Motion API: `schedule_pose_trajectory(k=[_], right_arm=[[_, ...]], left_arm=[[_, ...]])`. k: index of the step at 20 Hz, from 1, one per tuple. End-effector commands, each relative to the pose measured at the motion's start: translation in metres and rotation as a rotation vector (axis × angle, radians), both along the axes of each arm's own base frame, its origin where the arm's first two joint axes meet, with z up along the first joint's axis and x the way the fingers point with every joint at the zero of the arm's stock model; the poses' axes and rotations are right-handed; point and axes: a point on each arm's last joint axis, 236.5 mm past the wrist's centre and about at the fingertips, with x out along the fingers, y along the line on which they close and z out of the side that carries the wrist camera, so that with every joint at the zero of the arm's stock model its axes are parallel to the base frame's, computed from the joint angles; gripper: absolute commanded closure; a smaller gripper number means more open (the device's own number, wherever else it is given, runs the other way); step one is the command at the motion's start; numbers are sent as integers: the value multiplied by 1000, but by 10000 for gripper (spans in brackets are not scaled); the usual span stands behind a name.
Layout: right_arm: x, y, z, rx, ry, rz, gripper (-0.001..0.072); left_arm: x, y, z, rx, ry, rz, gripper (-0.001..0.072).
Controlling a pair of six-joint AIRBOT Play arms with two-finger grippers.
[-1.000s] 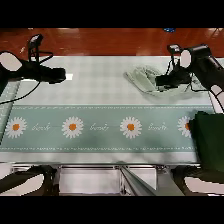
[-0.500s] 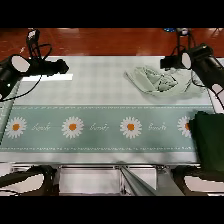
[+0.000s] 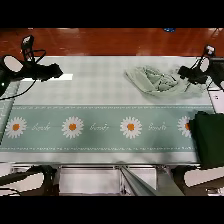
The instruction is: Fold the shirts.
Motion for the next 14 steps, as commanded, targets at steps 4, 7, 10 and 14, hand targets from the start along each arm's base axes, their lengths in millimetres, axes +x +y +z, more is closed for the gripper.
schedule_pose_trajectory(k=[4,7,10,14], right_arm=[[-16,29,-59,180,132,2,368],[-2,53,-23,196,100,223,686],[31,72,73,178,-76,329,687],[43,105,240,65,-387,447,687]], left_arm=[[-8,13,-2,4,44,9,202],[-11,58,31,16,54,66,202],[-31,87,70,-16,35,124,202],[-82,71,81,-54,16,122,202]])
